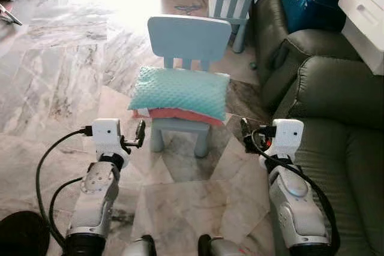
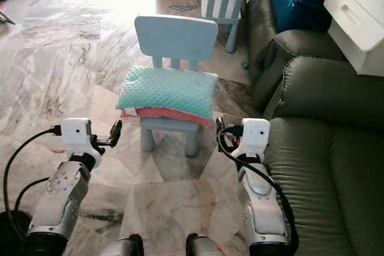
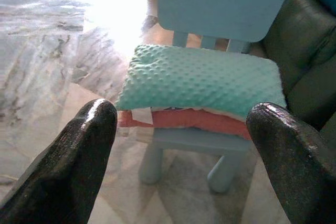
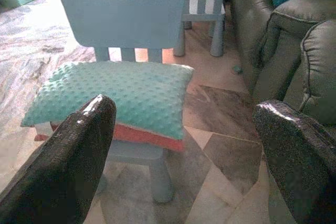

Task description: Move the pillow to the sofa

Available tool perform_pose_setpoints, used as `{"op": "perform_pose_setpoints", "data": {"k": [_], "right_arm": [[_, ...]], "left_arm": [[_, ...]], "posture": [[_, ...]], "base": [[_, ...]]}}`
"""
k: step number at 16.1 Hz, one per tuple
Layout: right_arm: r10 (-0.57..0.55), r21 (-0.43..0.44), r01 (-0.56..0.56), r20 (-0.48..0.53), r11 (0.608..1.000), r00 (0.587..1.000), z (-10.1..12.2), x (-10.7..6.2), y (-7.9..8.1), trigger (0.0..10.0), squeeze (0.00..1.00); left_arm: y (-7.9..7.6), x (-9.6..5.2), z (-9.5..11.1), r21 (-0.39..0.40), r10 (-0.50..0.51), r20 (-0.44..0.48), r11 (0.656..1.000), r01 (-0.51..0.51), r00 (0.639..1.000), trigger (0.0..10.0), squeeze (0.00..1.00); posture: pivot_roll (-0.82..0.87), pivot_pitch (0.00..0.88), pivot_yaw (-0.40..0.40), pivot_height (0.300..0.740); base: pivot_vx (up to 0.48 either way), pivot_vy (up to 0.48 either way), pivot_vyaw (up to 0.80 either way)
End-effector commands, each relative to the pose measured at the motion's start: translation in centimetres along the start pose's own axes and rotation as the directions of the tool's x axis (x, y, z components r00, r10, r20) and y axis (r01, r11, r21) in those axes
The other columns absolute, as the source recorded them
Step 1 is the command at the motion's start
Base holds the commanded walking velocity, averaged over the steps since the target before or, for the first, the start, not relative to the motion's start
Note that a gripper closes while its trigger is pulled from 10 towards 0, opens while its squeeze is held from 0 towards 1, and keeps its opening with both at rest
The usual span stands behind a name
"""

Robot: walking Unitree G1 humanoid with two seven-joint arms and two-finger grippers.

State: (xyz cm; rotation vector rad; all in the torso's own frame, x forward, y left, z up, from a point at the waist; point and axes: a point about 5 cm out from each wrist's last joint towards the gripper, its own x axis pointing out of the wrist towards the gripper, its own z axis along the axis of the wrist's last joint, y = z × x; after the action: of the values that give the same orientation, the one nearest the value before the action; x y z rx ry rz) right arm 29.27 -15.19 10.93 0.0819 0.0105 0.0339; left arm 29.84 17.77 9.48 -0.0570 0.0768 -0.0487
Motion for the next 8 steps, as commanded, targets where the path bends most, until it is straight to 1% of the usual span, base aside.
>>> {"op": "perform_pose_setpoints", "data": {"k": [1,4,6,7,8], "right_arm": [[-0.017,0.018,0.017,0.005,1.000,1.000,-0.15,-0.23,-0.09,10.0,0.00],[-0.002,0.033,0.001,0.011,0.999,1.000,-0.18,-0.07,0.77,10.0,0.00],[0.001,0.032,-0.001,0.013,0.999,1.000,-0.06,0.10,0.65,10.0,0.00],[0.004,0.028,-0.005,0.015,1.000,1.000,0.05,0.18,0.55,10.0,0.00],[0.006,0.024,-0.007,0.018,1.000,1.000,0.13,0.21,0.47,10.0,0.00]], "left_arm": [[0.50,-0.25,0.37,0.030,0.001,0.018,1.000,-0.001,1.000,10.0,0.00],[0.90,-0.01,1.01,0.032,-0.006,0.035,0.999,0.005,0.999,10.0,0.00],[0.88,0.06,1.05,0.007,-0.005,0.038,1.000,0.005,0.999,10.0,0.00],[0.74,0.05,0.99,-0.027,-0.011,0.042,1.000,0.012,0.999,10.0,0.00],[0.55,0.00,1.05,-0.017,-0.014,0.050,1.000,0.015,0.999,10.0,0.00]], "posture": [[-0.07,0.203,-0.002,0.740],[-0.07,0.201,0.000,0.740],[-0.07,0.202,-0.008,0.740],[-0.07,0.202,-0.012,0.740],[-0.07,0.199,-0.016,0.740]], "base": [[0.000,0.000,0.00],[0.000,0.000,0.00],[0.000,0.000,0.00],[0.000,0.000,0.00],[0.326,0.000,0.00]]}}
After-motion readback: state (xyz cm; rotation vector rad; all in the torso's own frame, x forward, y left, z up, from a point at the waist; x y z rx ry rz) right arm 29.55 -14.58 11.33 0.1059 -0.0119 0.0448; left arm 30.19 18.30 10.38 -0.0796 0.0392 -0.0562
